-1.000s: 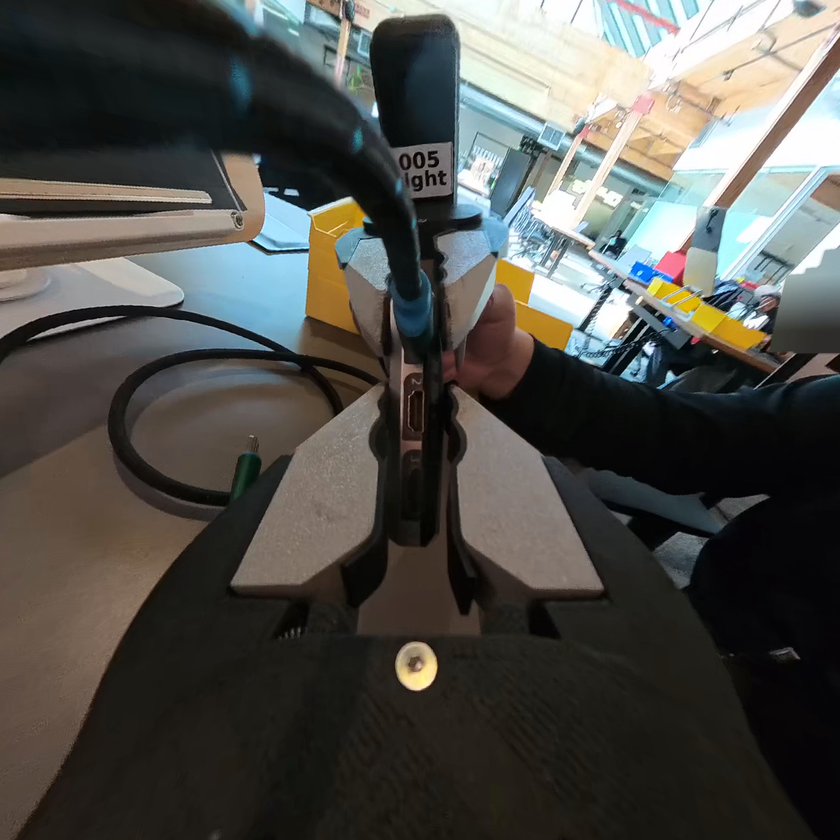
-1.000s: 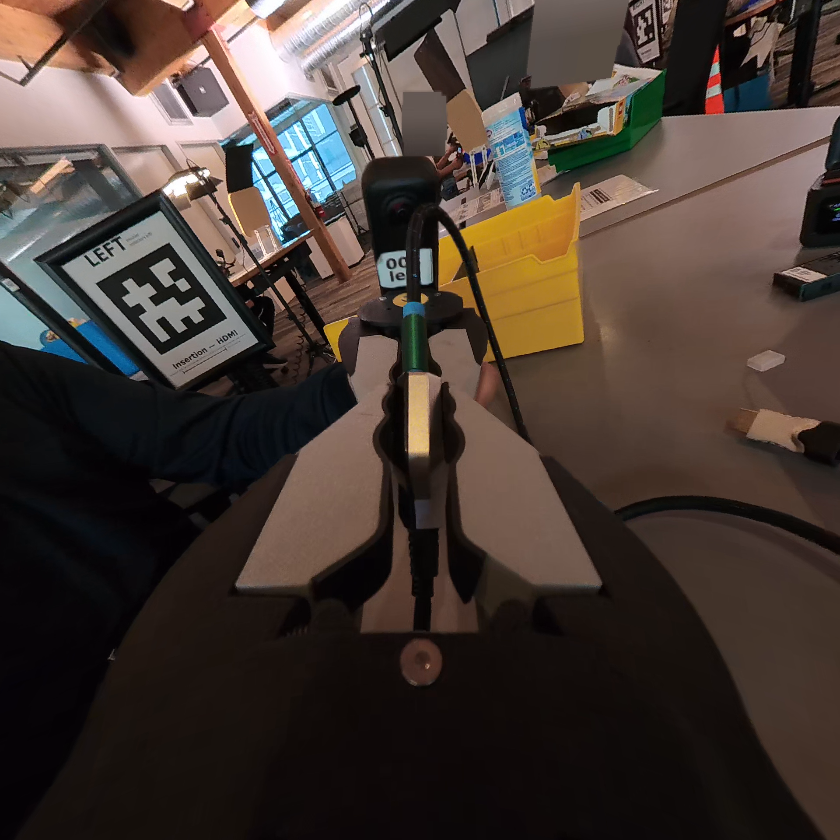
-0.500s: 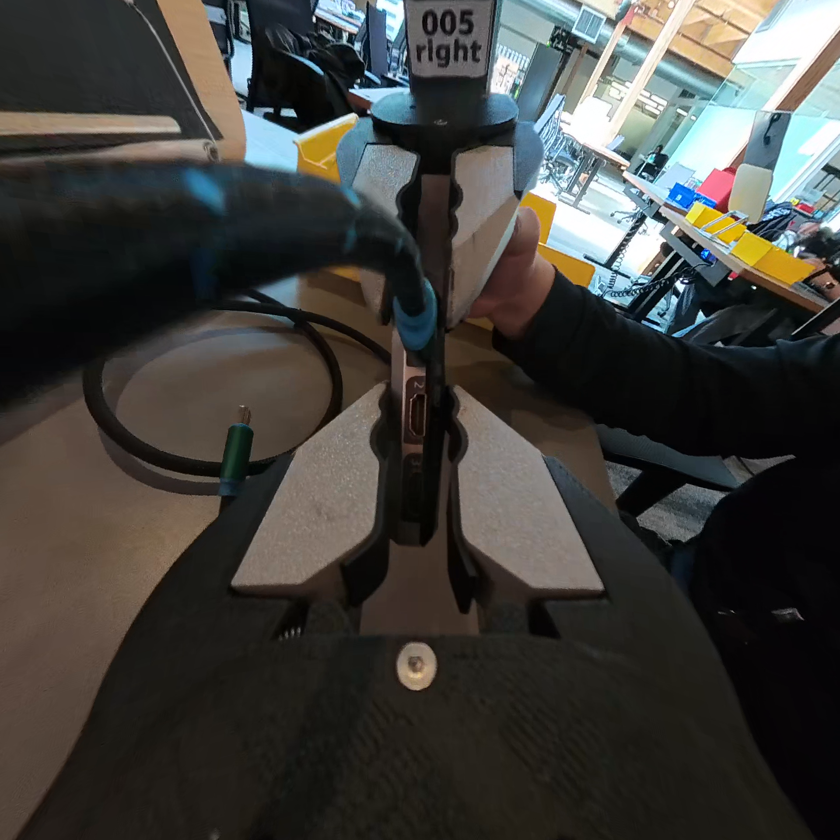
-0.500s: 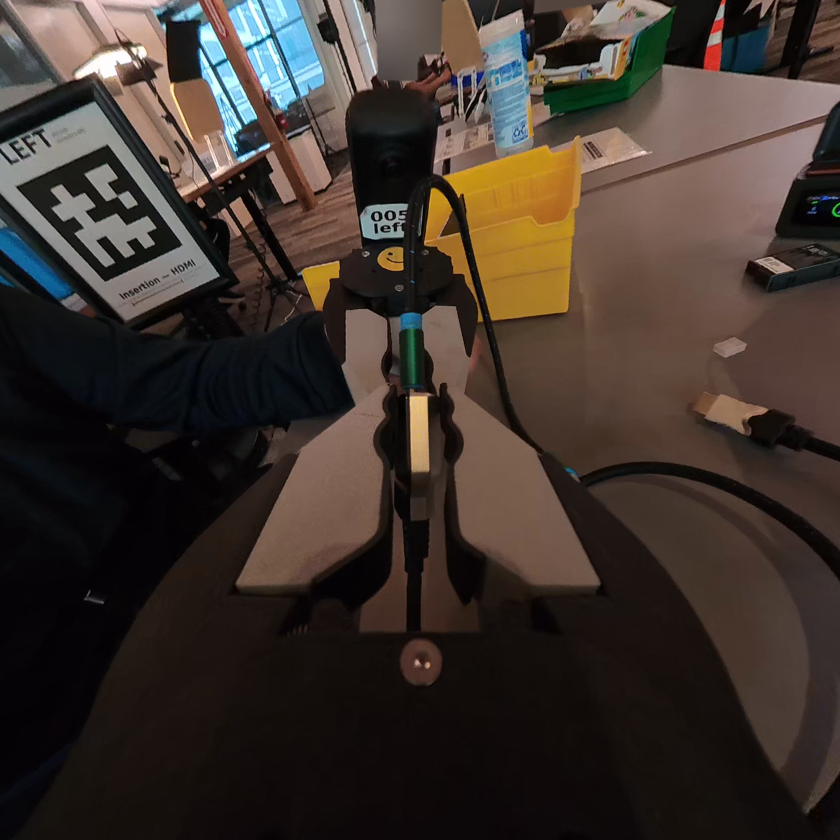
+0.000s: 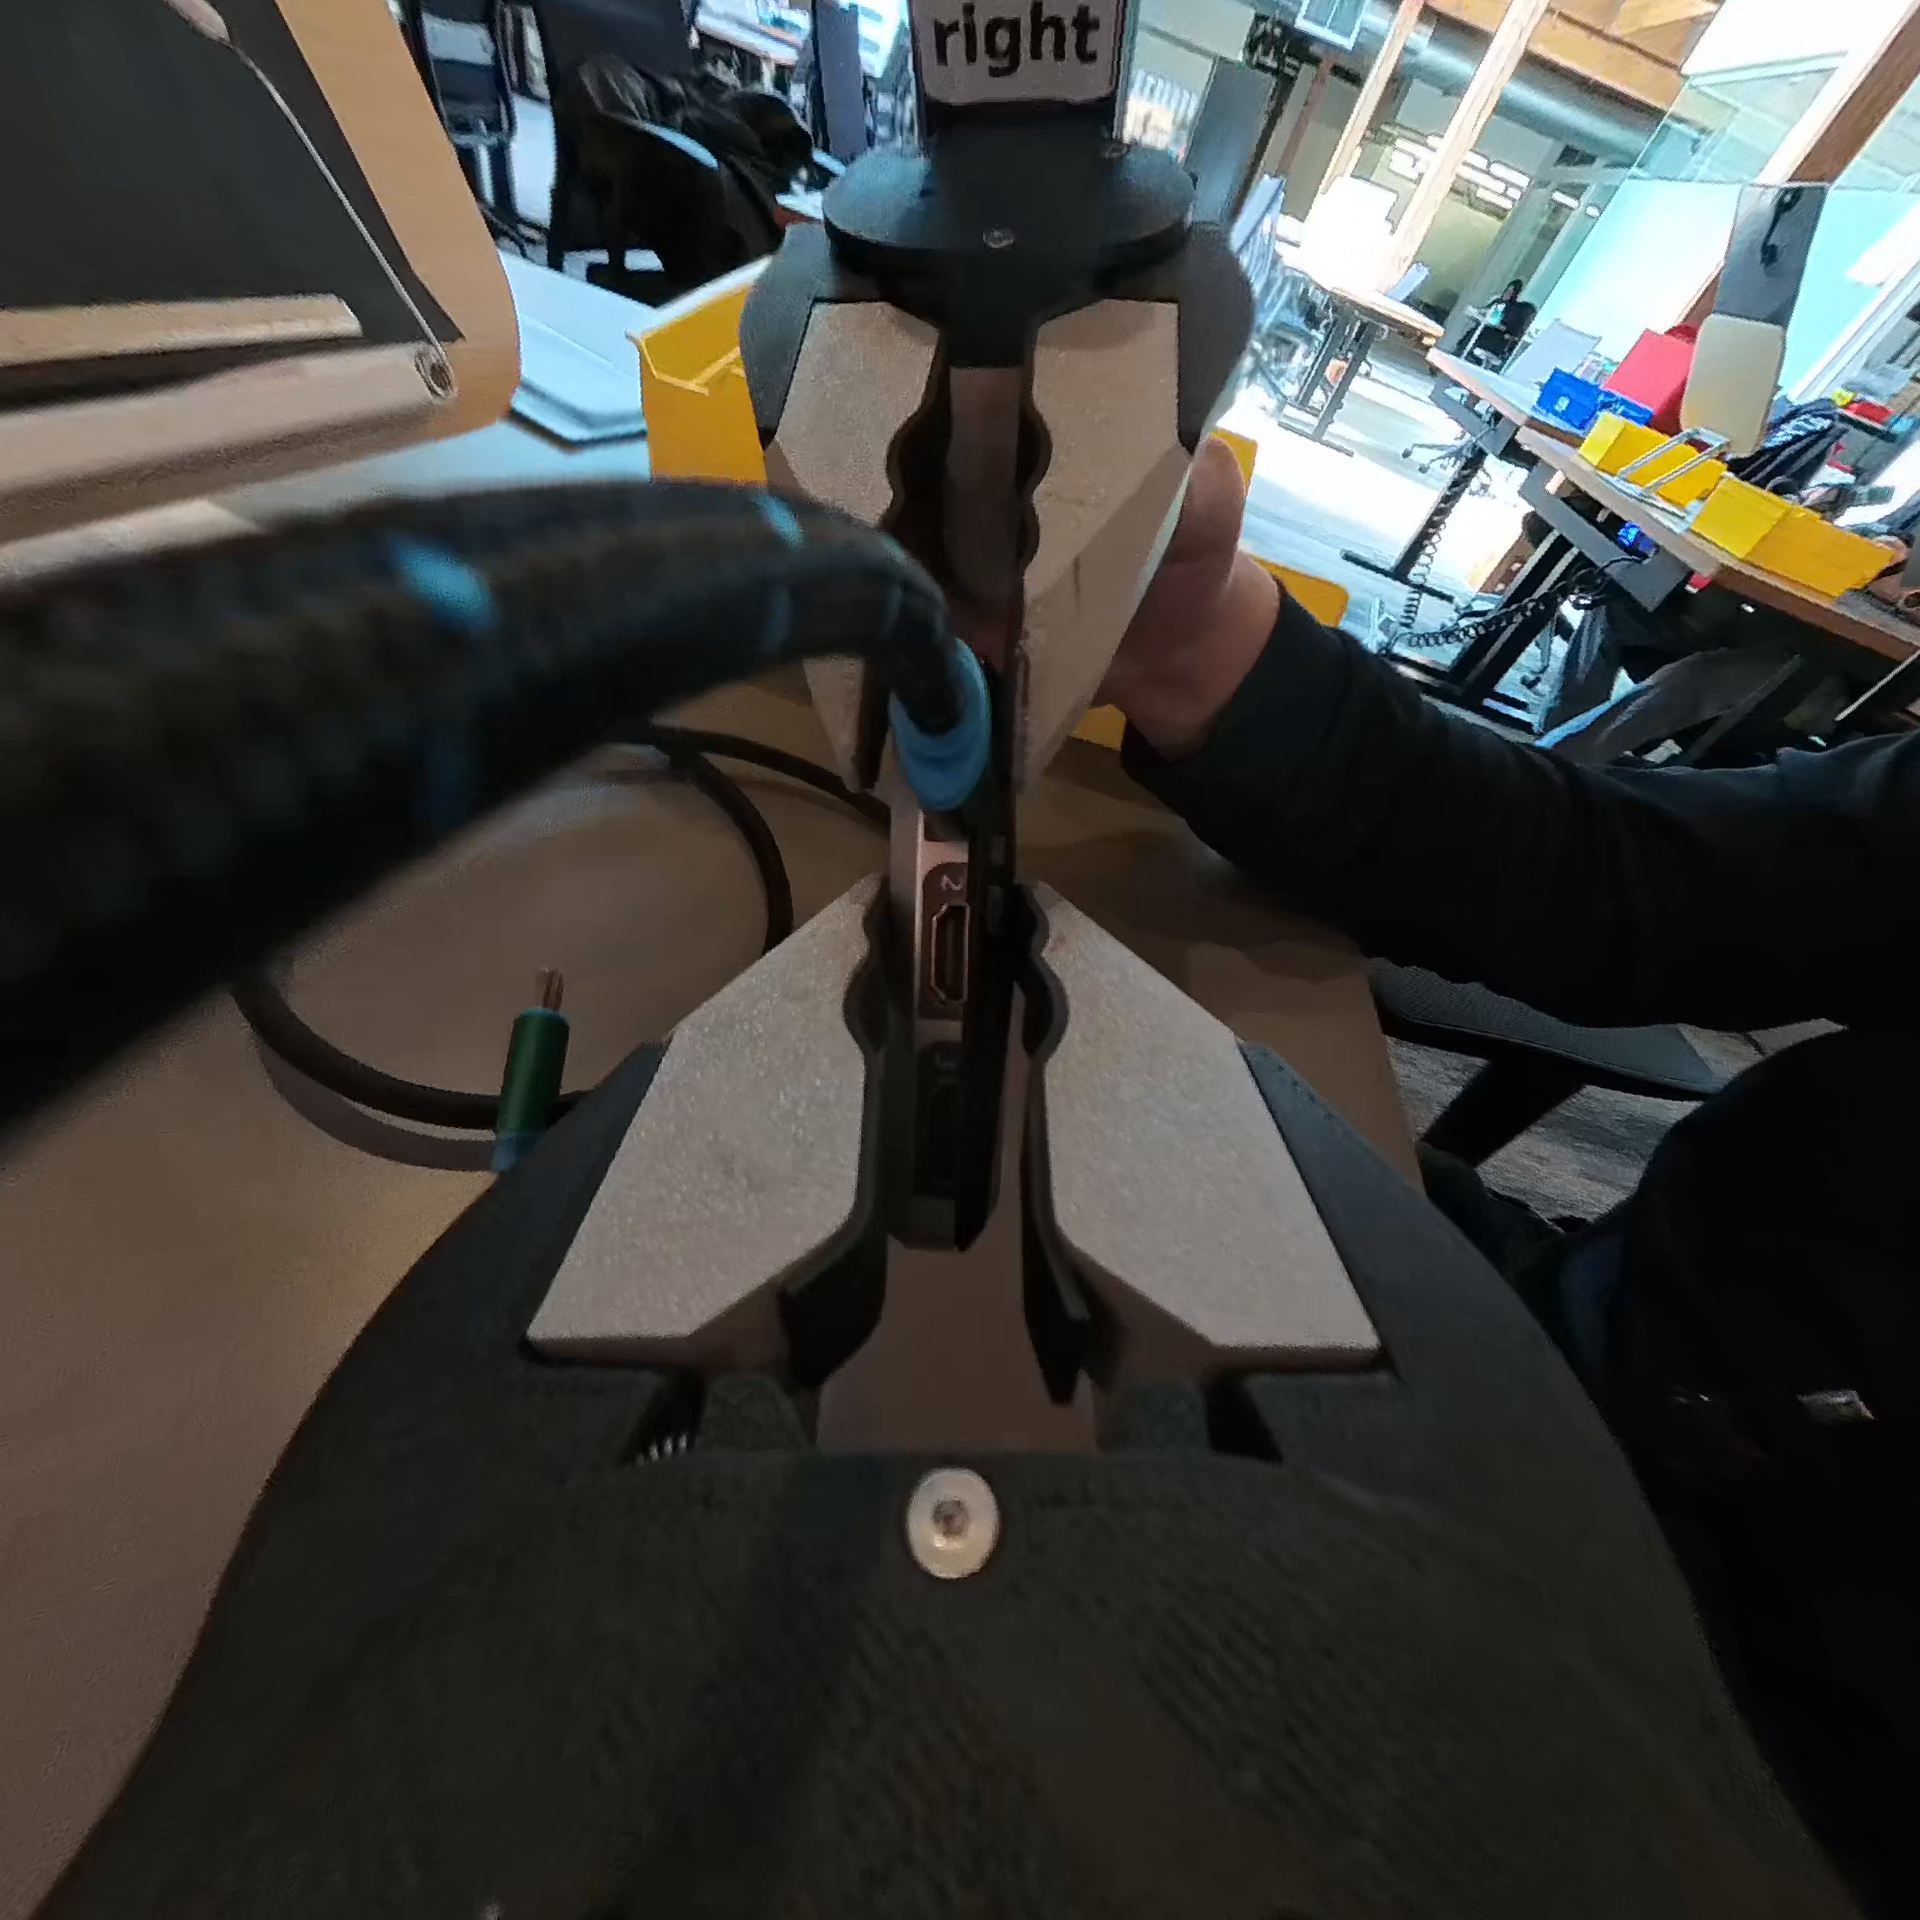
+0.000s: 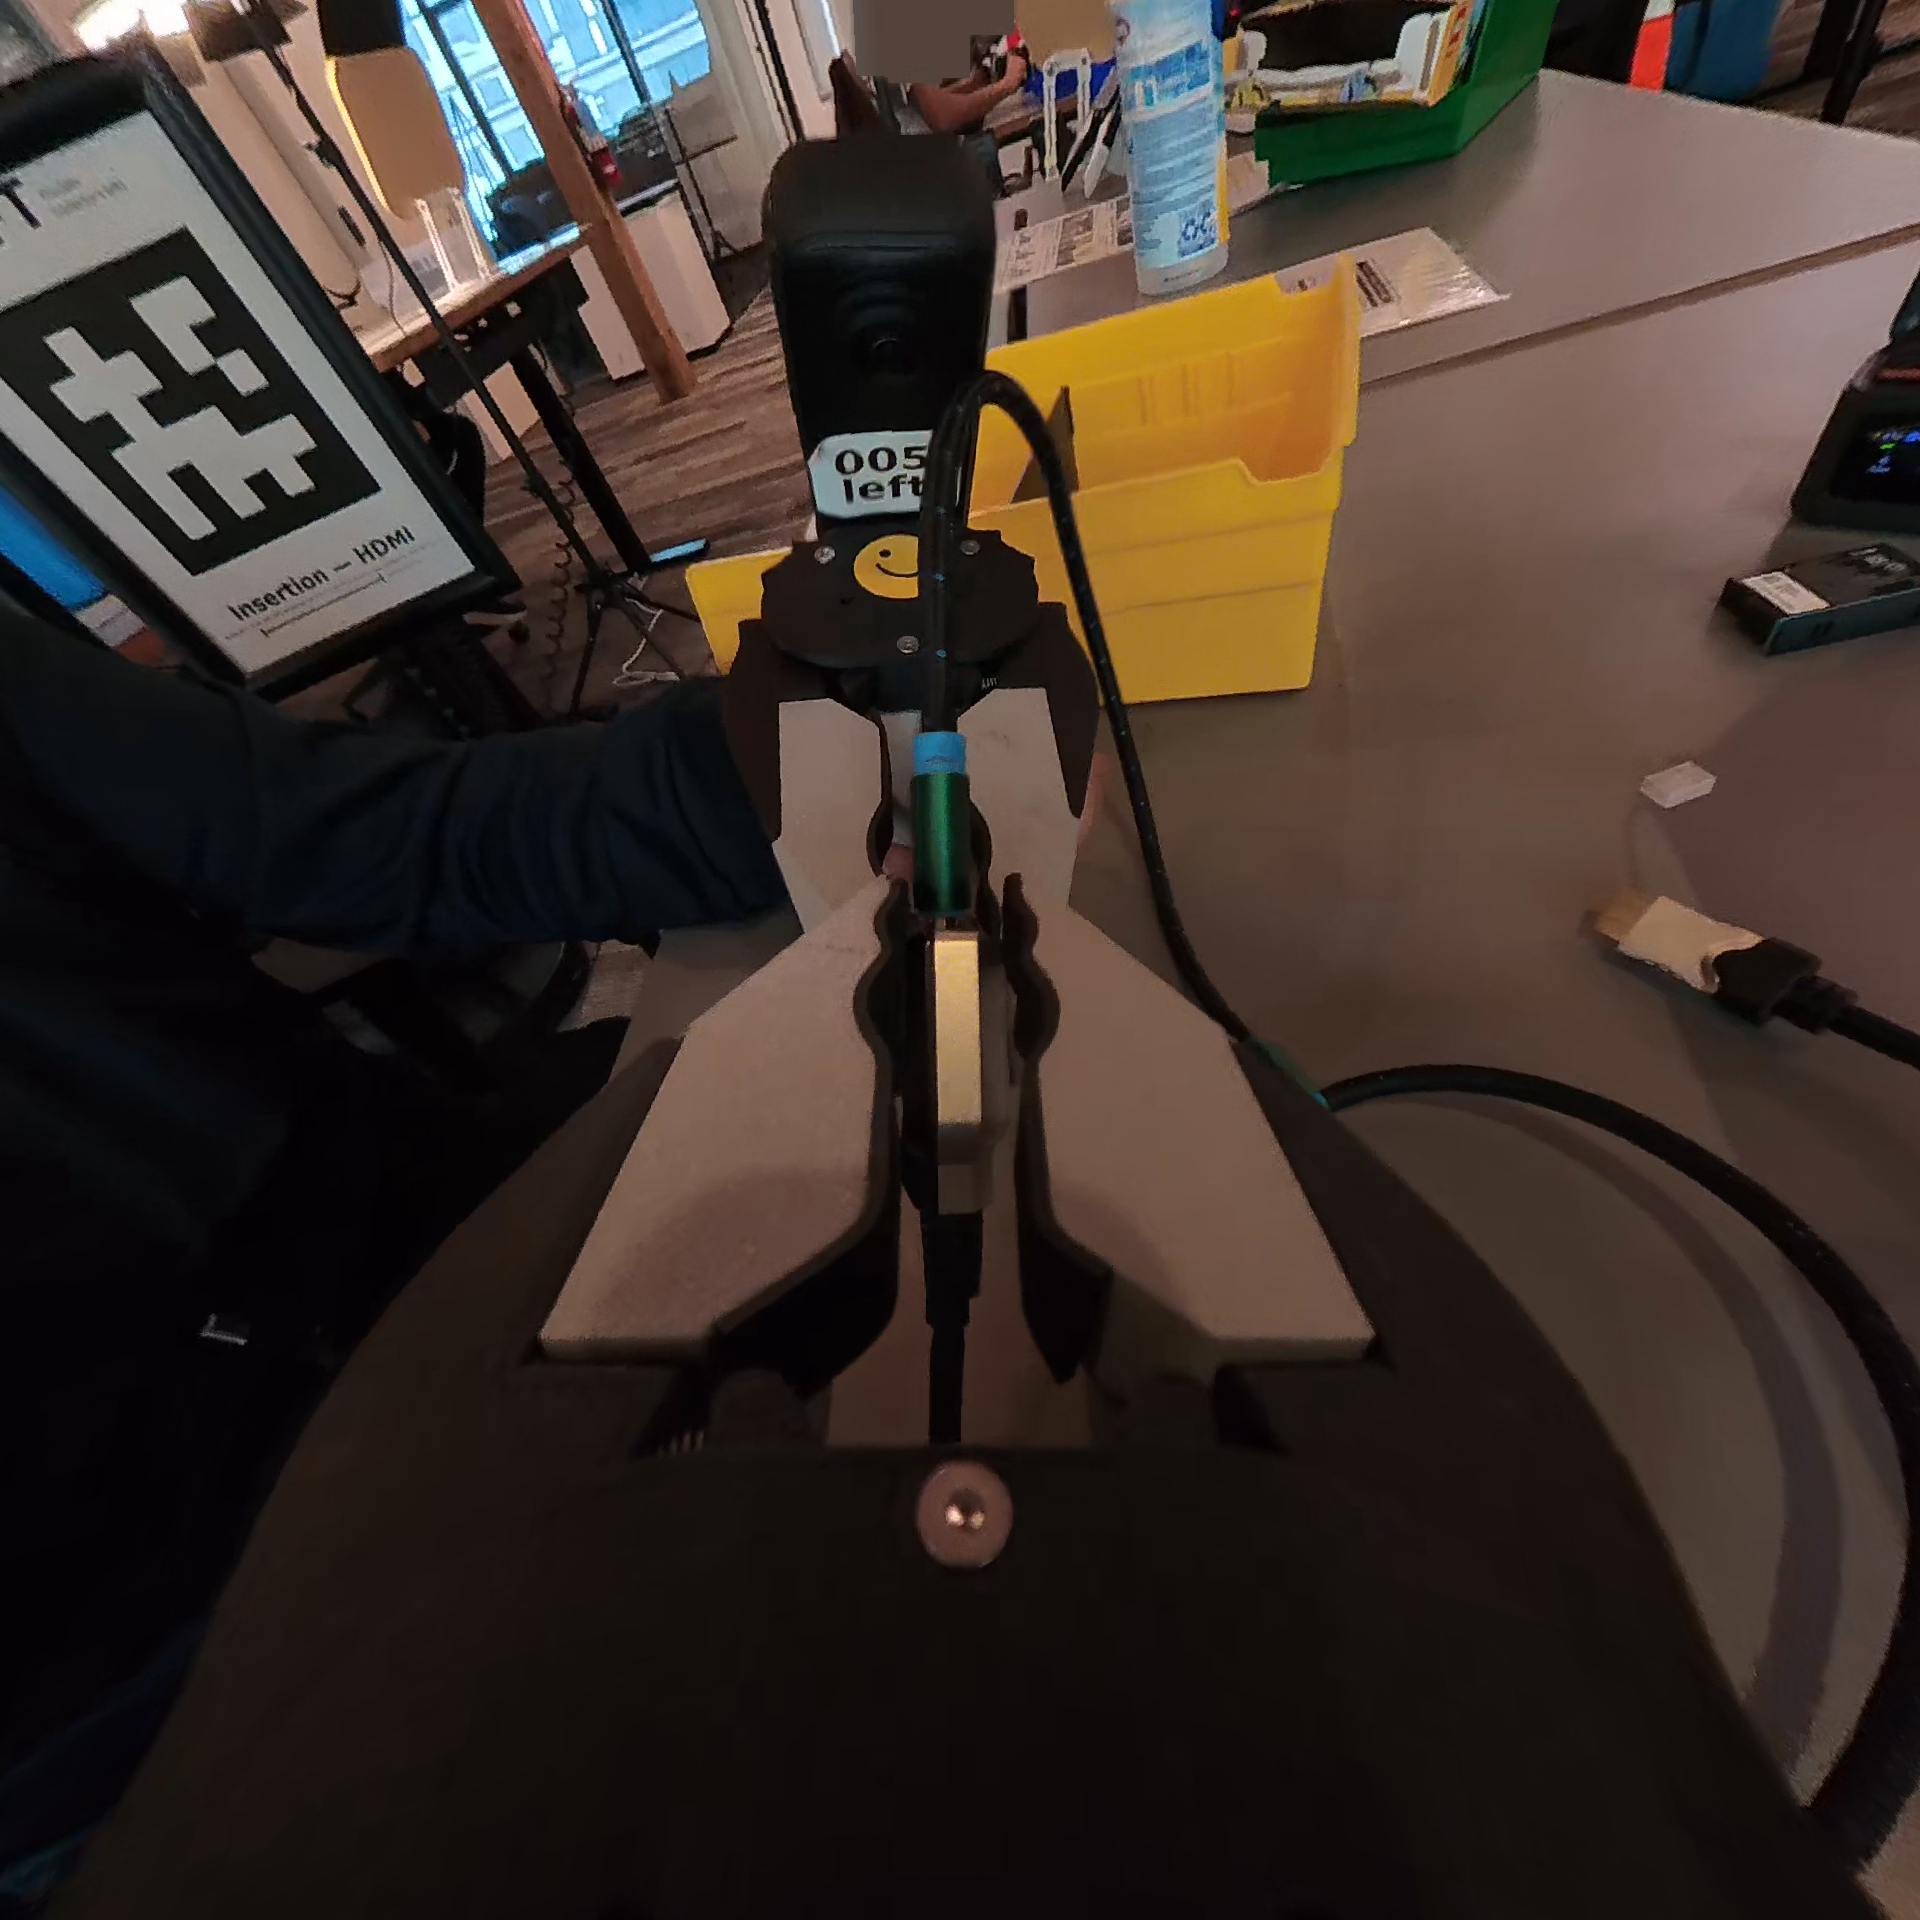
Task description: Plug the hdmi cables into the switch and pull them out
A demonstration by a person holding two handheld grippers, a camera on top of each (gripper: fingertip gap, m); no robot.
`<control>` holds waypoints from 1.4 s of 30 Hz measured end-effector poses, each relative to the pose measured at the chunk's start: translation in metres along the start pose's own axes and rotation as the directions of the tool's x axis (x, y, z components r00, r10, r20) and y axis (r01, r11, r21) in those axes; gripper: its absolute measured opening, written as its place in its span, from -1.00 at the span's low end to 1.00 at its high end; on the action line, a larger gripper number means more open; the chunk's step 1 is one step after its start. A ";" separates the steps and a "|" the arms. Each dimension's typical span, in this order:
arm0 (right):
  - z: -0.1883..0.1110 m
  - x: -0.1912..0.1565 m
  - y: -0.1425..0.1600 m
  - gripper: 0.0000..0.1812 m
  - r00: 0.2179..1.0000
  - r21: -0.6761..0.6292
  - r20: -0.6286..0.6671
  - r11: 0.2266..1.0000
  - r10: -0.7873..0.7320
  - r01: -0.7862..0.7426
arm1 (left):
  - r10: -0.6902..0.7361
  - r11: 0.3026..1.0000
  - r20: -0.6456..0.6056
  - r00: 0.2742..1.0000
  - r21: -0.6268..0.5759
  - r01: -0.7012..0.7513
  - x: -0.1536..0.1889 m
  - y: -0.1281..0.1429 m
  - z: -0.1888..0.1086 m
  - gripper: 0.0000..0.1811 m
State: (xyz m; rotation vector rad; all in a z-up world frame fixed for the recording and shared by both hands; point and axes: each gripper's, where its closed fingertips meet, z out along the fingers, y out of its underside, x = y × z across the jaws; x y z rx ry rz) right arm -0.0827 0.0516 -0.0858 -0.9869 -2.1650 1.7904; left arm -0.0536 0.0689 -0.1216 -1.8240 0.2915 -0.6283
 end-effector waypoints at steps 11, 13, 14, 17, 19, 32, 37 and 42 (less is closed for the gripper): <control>0.010 0.004 0.005 -0.85 0.996 -0.006 0.039 0.997 0.082 -0.082 | -0.071 0.997 0.051 0.996 0.017 0.070 -0.007 0.001 0.010 -0.78; 0.017 -0.003 -0.006 -1.00 0.994 0.058 0.080 0.995 0.076 -0.081 | -0.096 0.995 0.016 0.995 0.030 0.095 -0.002 0.000 0.012 -0.79; 0.021 -0.005 -0.018 -1.00 0.991 0.130 0.104 0.987 0.082 -0.095 | -0.079 0.997 -0.001 0.997 -0.028 0.079 0.003 0.009 0.019 -0.78; 0.032 0.012 -0.013 -1.00 0.997 0.049 -0.020 0.997 0.068 -0.067 | 0.086 0.985 0.107 0.991 -0.157 -0.069 -0.003 0.029 0.037 -0.78; 0.020 0.025 -0.014 -1.00 0.991 0.062 -0.122 0.997 0.059 -0.052 | 0.024 0.994 0.094 0.995 -0.109 -0.013 -0.006 0.022 0.032 -0.78; 0.012 0.007 0.019 -0.77 0.998 -0.116 -0.056 0.993 -0.028 0.022 | 0.014 1.000 0.088 0.996 -0.026 -0.011 -0.010 0.005 0.009 -0.78; 0.011 0.006 0.012 -0.83 0.999 -0.080 -0.039 0.997 0.000 -0.003 | -0.028 0.999 0.056 0.998 0.030 0.027 -0.008 -0.003 0.006 -0.77; -0.008 0.012 -0.015 -0.82 0.997 0.104 -0.060 0.994 0.041 -0.034 | -0.104 0.988 0.025 0.994 0.118 0.100 -0.010 -0.013 -0.001 -0.67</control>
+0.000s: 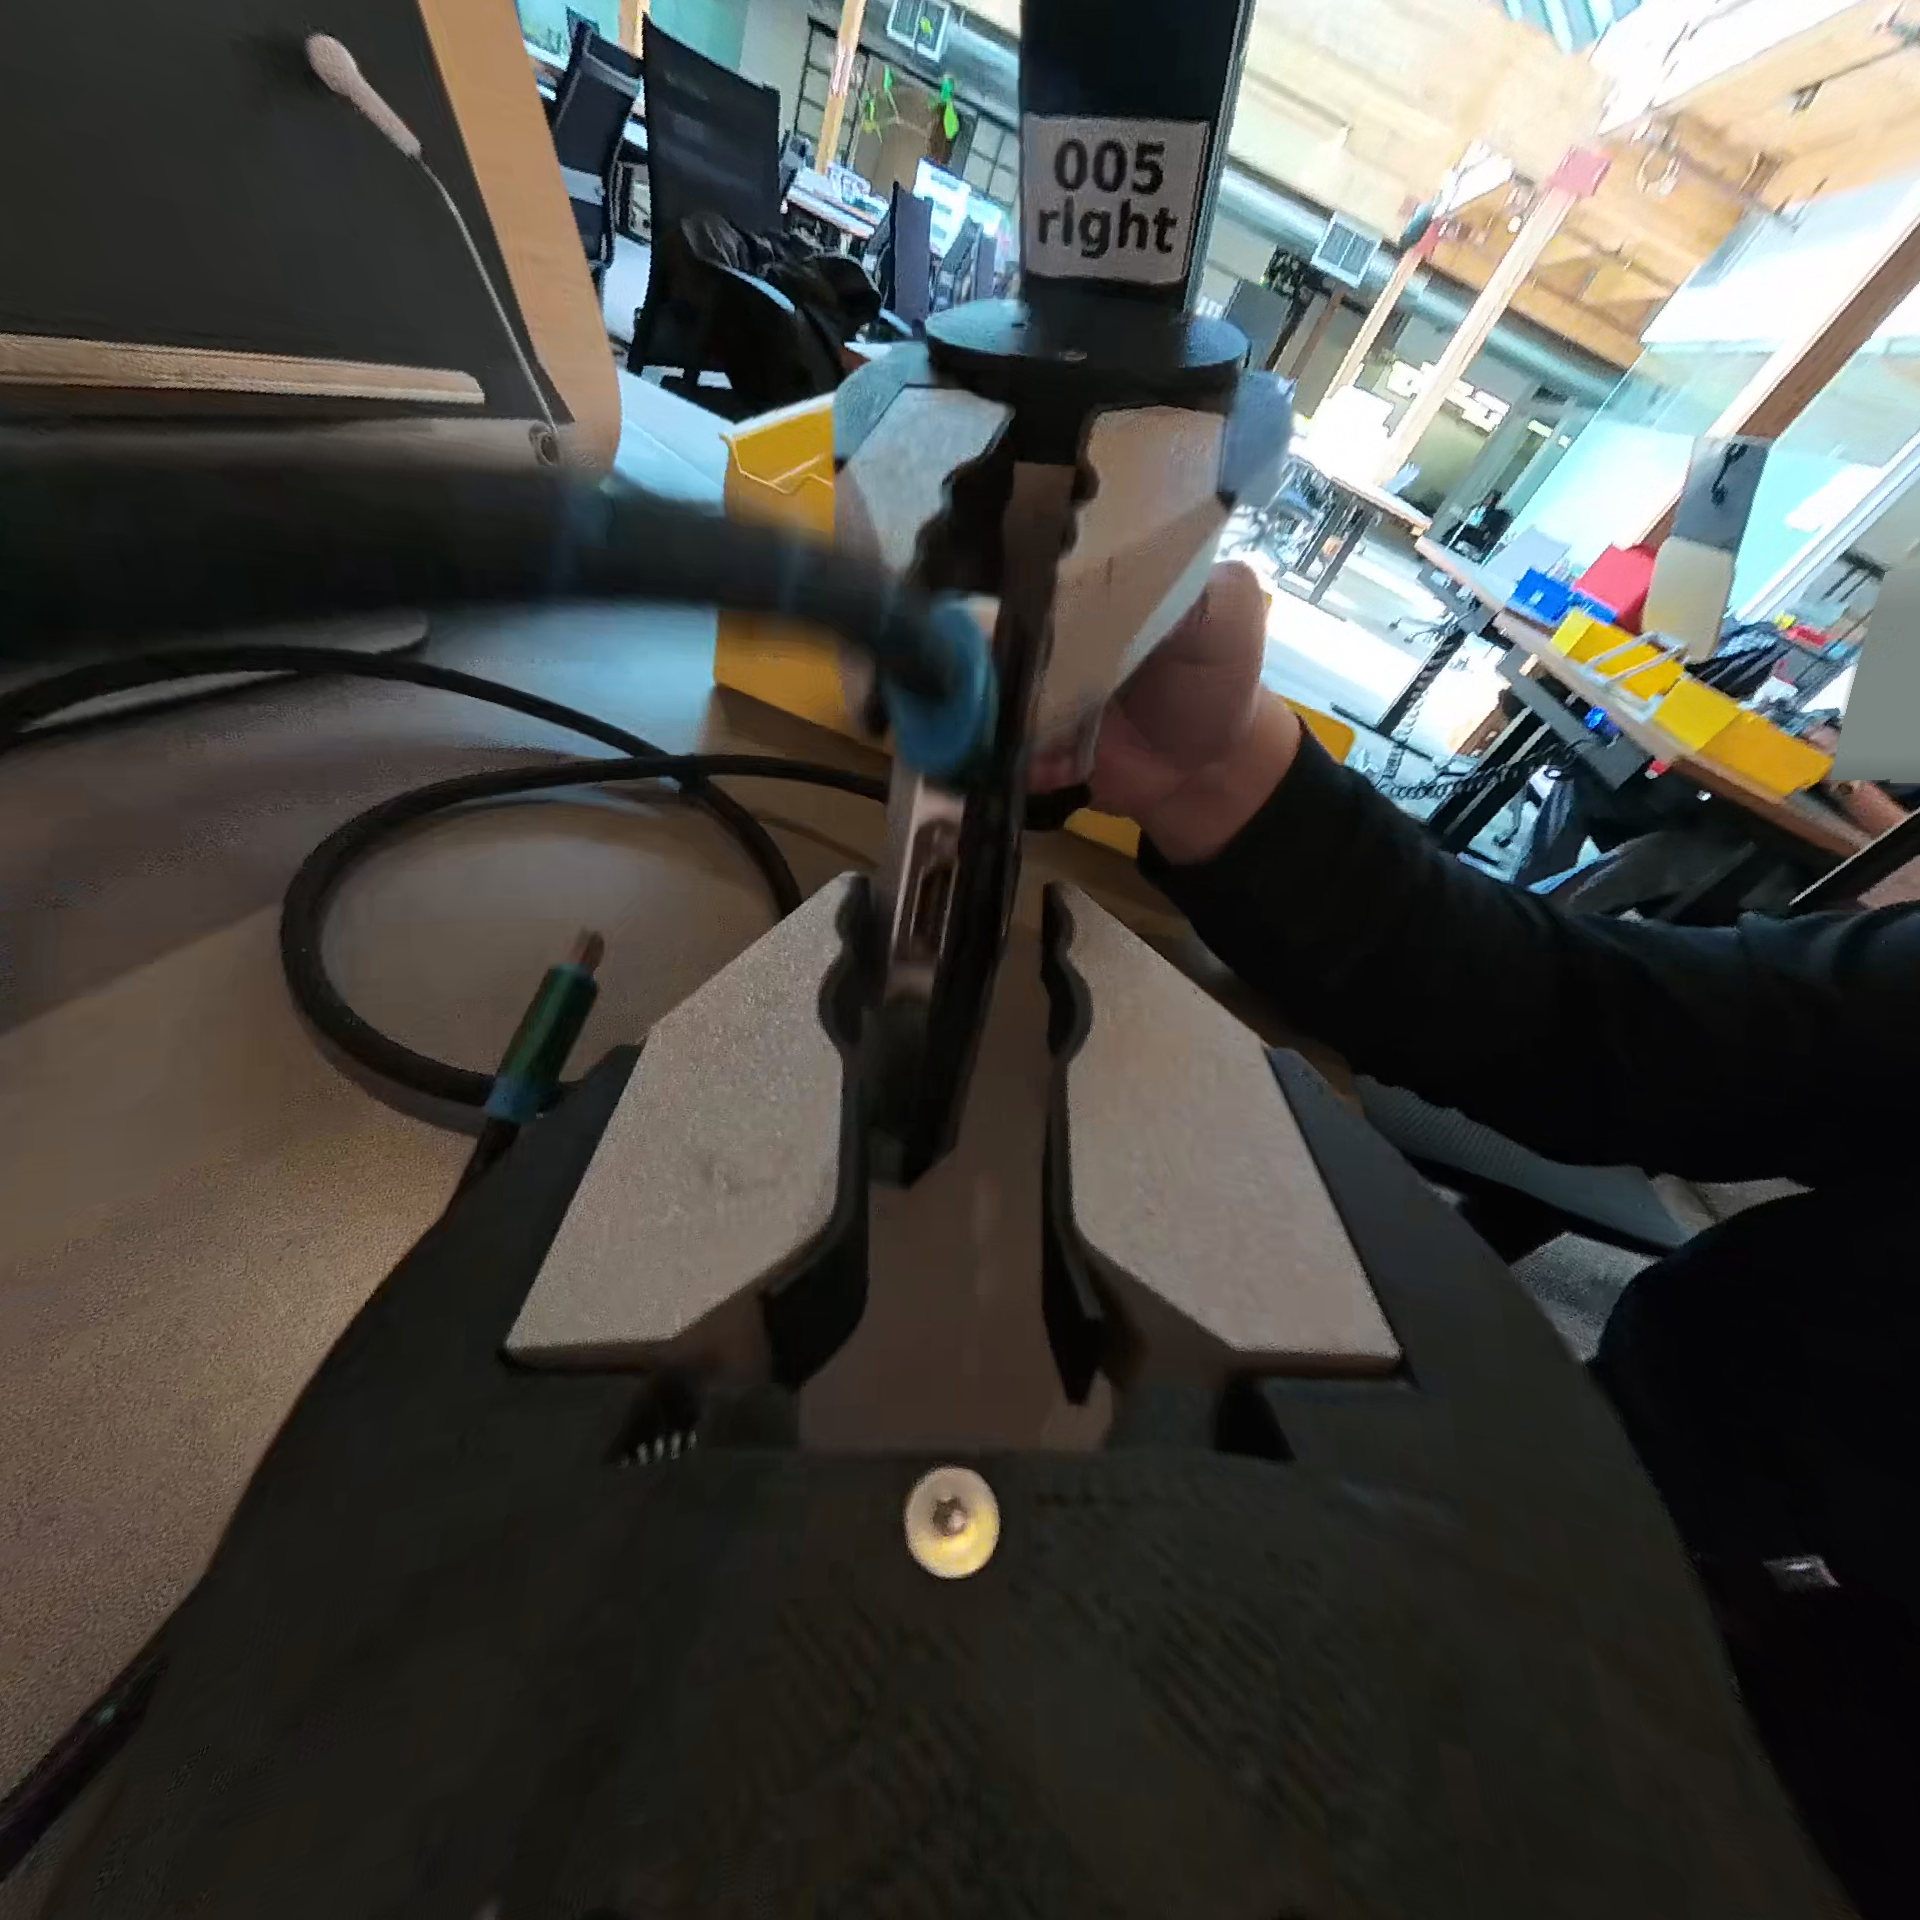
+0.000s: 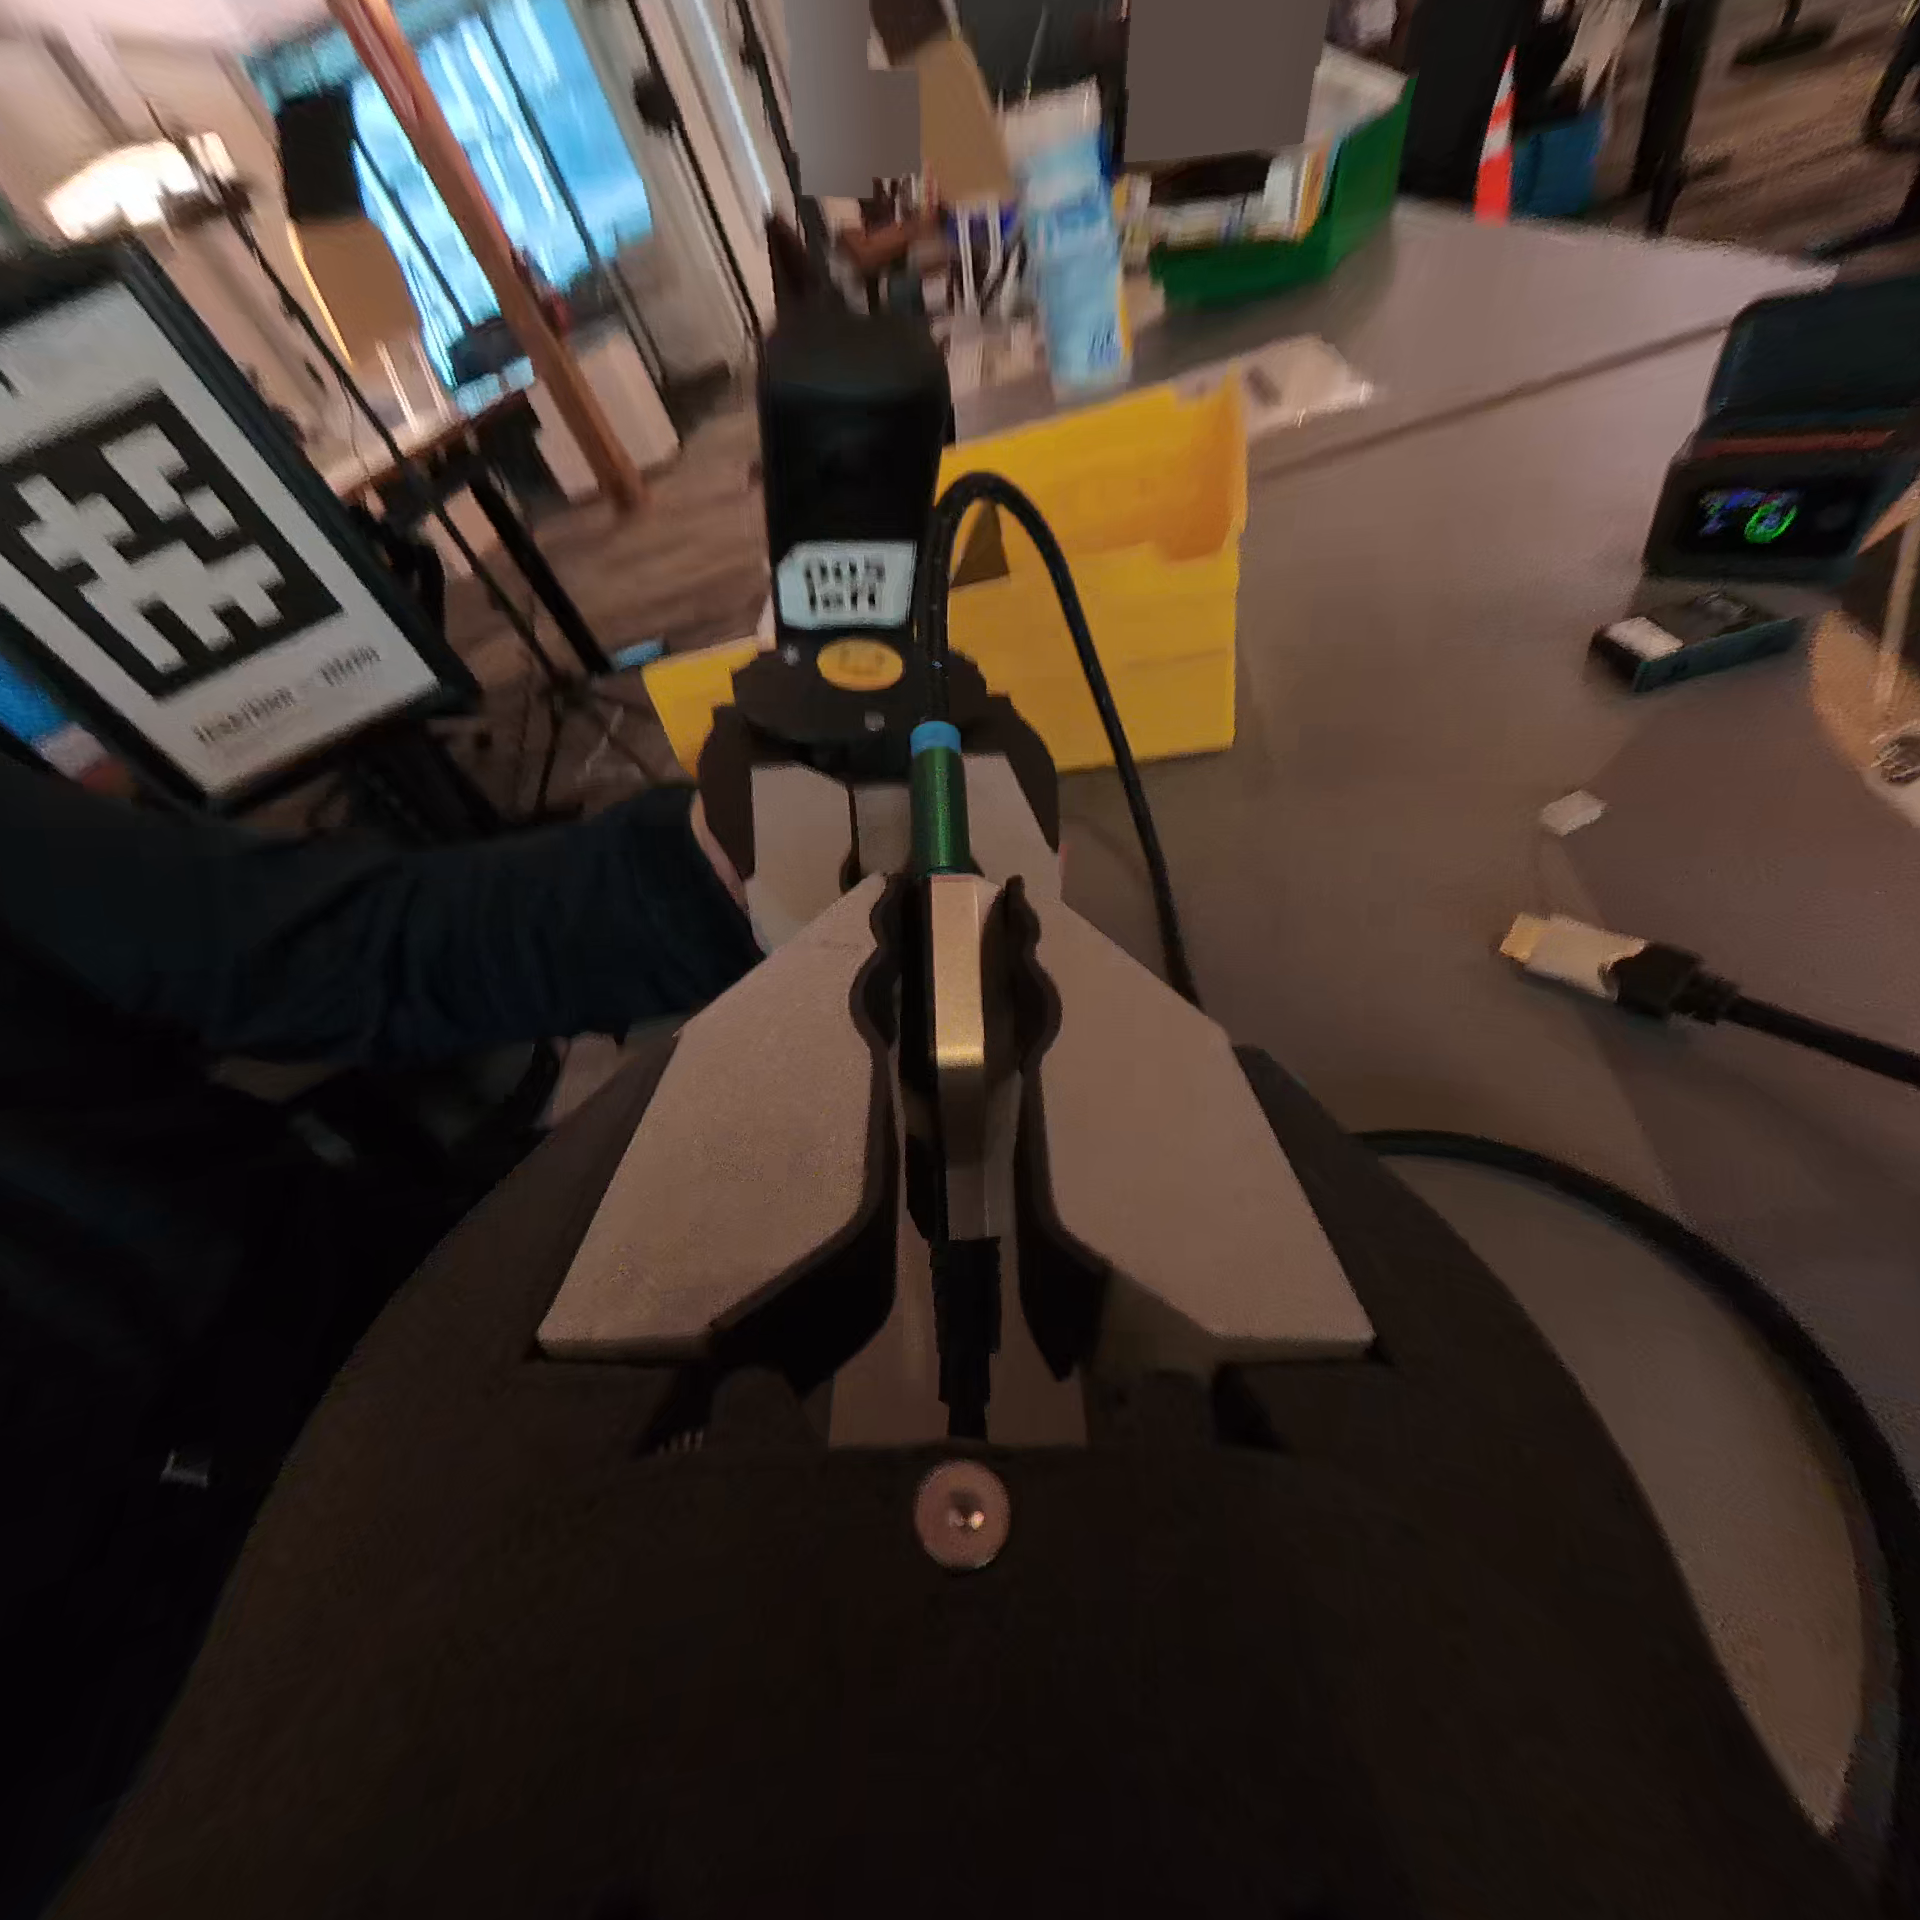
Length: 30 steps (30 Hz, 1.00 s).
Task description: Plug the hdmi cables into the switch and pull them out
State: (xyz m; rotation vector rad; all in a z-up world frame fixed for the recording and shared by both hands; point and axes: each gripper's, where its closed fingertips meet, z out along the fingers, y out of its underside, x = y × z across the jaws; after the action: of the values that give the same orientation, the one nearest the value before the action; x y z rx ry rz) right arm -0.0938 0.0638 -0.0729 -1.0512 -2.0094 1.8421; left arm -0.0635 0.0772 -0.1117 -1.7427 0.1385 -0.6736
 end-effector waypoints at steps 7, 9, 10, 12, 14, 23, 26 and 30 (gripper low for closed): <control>-0.015 -0.009 -0.034 -0.82 0.990 0.273 0.126 0.958 0.058 -0.091 | 0.026 0.994 -0.061 0.998 0.111 -0.019 0.012 -0.017 -0.002 -0.79; -0.017 -0.011 -0.036 -0.82 0.986 0.281 0.156 0.954 0.059 -0.102 | 0.094 0.990 -0.043 0.995 0.112 -0.089 0.013 -0.021 -0.007 -0.79; -0.019 -0.014 -0.038 -0.82 0.984 0.288 0.173 0.952 0.052 -0.101 | 0.128 0.984 -0.031 0.991 0.128 -0.123 0.015 -0.024 -0.010 -0.79; -0.023 -0.019 -0.039 -0.82 0.981 0.291 0.191 0.953 0.034 -0.089 | 0.147 0.974 -0.030 0.989 0.181 -0.139 0.019 -0.034 -0.016 -0.79; -0.024 -0.020 -0.037 -0.83 0.982 0.275 0.185 0.958 0.027 -0.078 | 0.134 0.966 -0.040 0.990 0.230 -0.121 0.020 -0.043 -0.024 -0.80; -0.022 -0.012 -0.019 -0.82 0.979 0.168 0.182 0.979 0.086 -0.117 | 0.077 0.986 -0.055 0.995 0.152 -0.068 0.014 -0.030 -0.023 -0.78; -0.019 -0.015 -0.013 -0.83 0.977 0.124 0.194 0.986 0.087 -0.112 | 0.096 0.988 -0.050 0.994 0.123 -0.090 0.015 -0.027 -0.023 -0.79; -0.019 -0.015 -0.012 -0.83 0.979 0.125 0.187 0.987 0.080 -0.105 | 0.097 0.986 -0.051 0.994 0.140 -0.089 0.016 -0.030 -0.023 -0.79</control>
State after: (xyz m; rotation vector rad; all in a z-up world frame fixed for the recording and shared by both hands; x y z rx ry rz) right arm -0.0763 0.0699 -0.0533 -0.9867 -1.9278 2.1601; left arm -0.0696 0.0593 -0.0754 -1.5757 0.2068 -0.6501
